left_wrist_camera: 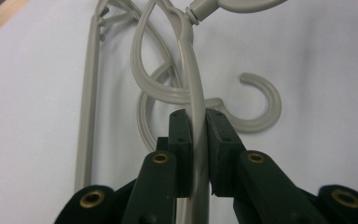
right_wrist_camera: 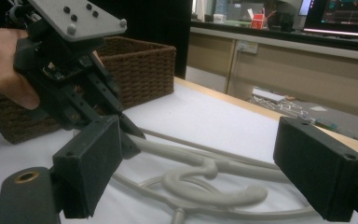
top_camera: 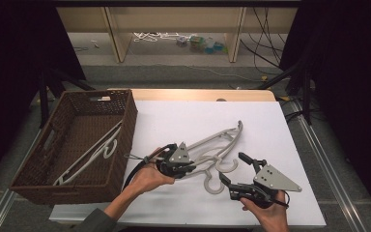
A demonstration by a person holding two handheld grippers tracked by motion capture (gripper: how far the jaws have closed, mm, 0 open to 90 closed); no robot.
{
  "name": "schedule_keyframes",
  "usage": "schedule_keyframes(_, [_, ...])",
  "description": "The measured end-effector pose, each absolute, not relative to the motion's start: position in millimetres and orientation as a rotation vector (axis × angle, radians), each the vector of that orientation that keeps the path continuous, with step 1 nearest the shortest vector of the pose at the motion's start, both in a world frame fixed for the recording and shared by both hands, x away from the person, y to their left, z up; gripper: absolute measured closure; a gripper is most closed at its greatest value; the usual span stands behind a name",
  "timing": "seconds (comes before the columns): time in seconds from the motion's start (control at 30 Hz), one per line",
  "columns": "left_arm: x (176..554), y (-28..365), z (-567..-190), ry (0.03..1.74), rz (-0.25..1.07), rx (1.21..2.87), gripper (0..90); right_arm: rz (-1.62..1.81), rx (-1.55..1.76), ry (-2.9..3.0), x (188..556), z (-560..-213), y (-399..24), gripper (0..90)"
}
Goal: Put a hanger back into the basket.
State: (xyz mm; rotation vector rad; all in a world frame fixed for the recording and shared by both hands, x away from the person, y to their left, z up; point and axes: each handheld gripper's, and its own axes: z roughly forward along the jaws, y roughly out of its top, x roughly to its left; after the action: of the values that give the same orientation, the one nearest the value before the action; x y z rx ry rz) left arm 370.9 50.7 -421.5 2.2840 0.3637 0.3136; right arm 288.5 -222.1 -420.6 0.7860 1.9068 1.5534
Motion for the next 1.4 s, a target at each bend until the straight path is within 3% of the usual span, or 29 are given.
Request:
schedule_keyframes(1.0, [379.7, 93.4, -377.8, 0.579, 0.308, 2.017, 81.5, 1.57, 0.786, 1.925, 289.0, -423.1, -219.6, 15.8])
schedule_keyframes(1.4, [375.0, 121.2, -335.6, 0.641, 0.321, 1.956, 81.4, 1.561, 0.783, 1.928, 289.4, -423.7, -219.3, 15.8])
